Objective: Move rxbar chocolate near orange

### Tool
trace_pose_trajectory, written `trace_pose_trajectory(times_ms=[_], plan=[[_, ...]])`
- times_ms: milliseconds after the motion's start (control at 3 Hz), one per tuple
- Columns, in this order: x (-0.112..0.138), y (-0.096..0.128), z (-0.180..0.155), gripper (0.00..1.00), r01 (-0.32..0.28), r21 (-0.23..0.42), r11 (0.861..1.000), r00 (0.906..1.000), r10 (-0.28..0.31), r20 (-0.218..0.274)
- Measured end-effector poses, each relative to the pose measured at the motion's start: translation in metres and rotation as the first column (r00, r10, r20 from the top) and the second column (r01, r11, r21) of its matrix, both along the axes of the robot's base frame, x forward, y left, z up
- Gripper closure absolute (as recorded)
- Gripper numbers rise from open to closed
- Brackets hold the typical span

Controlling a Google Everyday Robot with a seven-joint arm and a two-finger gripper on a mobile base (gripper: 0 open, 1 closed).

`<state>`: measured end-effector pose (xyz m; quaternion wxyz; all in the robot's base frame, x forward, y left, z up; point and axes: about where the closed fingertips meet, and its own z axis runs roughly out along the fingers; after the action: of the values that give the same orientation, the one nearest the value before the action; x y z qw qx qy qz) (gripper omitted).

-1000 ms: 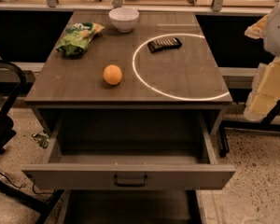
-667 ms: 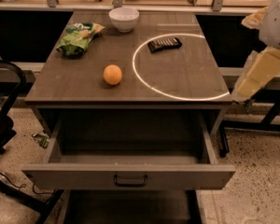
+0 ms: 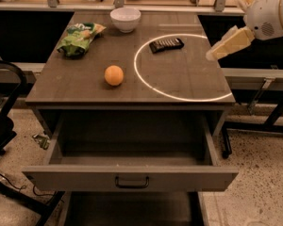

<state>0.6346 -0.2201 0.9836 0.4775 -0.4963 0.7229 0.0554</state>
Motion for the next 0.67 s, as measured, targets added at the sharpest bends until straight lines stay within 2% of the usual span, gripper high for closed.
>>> trace_pose_trajectory(times_ms=[333, 667], plan=[[0.0422, 0.0009, -0.0009, 0.00, 0.011, 0.107, 0.994, 0.9986, -0.016, 0.050], [0.0446, 0.0015, -0.0016, 0.00, 0.009, 0.109, 0.994, 0.9987, -0.014, 0.049]])
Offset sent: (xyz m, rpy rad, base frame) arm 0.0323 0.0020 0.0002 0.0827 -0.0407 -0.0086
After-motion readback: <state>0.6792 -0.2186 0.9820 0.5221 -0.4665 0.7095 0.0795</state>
